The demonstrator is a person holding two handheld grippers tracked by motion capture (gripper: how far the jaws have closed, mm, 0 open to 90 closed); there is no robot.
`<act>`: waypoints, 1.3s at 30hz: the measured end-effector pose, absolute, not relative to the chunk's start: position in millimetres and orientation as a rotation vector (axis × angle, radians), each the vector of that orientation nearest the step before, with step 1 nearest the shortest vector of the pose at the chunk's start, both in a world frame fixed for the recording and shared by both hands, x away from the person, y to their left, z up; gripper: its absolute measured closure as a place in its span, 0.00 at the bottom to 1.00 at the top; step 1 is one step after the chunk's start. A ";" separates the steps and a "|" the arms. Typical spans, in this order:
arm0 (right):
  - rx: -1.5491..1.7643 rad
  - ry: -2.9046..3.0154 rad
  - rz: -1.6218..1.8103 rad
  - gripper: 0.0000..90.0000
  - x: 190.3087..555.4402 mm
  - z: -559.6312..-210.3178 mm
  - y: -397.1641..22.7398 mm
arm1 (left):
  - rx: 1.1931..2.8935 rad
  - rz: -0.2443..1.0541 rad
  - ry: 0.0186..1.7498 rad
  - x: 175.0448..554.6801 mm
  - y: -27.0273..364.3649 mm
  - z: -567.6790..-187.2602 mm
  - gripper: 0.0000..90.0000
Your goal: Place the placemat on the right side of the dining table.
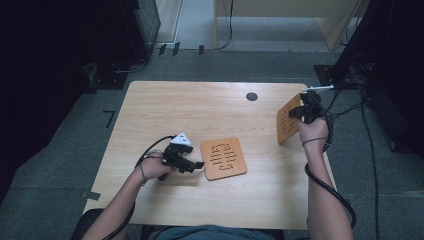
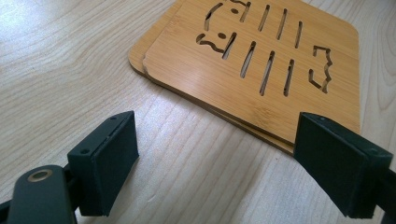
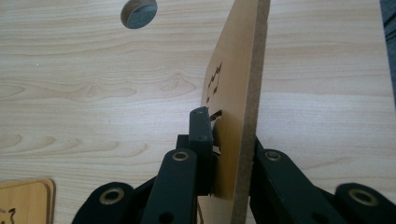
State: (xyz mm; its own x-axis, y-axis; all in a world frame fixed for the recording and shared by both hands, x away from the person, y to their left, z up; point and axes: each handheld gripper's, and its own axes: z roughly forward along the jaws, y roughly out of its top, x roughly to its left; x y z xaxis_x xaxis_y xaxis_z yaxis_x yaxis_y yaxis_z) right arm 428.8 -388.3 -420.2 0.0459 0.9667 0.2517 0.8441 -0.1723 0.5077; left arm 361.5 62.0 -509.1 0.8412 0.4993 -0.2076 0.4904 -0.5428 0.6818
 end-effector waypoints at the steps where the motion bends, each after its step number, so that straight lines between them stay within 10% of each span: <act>1: 2.104 1.867 0.809 0.93 428.9 -421.2 -389.3 | 2.236 0.014 0.718 361.5 62.0 -509.1 0.14; 39: 2.081 1.952 0.689 0.66 426.1 -429.7 -404.7 | 2.235 0.015 0.708 361.6 62.6 -509.5 0.14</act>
